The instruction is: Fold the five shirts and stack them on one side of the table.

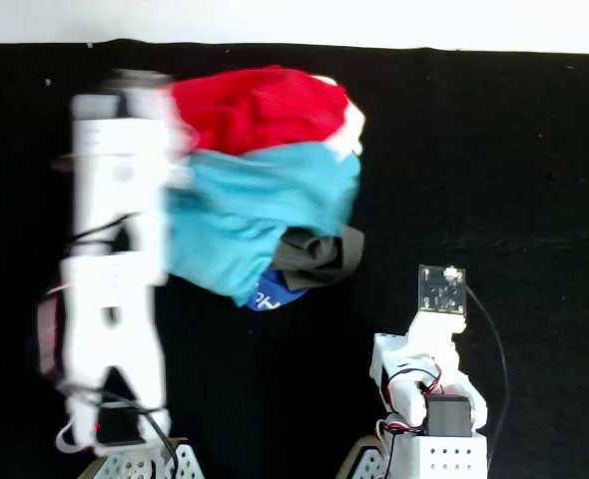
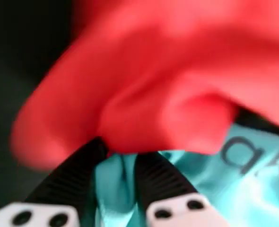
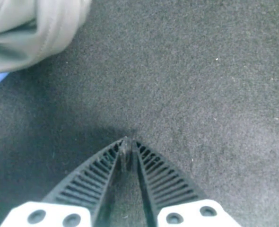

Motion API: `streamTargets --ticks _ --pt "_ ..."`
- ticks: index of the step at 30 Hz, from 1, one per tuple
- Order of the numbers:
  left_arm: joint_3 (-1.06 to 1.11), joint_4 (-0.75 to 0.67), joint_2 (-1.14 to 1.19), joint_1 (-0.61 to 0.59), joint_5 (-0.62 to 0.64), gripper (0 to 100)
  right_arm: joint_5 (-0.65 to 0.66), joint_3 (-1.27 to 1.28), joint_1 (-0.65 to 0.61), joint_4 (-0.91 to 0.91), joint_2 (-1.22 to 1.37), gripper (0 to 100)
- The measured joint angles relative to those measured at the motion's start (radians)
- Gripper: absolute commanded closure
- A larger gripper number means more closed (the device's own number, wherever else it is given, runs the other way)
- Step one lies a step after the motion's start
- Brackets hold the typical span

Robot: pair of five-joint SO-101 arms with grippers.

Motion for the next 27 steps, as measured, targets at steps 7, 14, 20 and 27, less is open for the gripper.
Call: streamTargets --ticks 7,14,20,27 --pt "-0.04 0.012 -0.199 -0.336 -0.117 99 0.0 0.0 0.0 0.0 0.0 98.0" --pt "-0.04 0.017 -0.377 -0.606 -0.236 99 0.0 0.0 0.0 0.0 0.0 98.0" --pt "-0.04 0.012 -0.468 -0.749 -0.252 99 0.0 0.0 0.0 0.0 0.0 98.0" --pt "-0.04 0.008 -0.512 -0.766 -0.216 90 0.0 0.0 0.0 0.0 0.0 97.5"
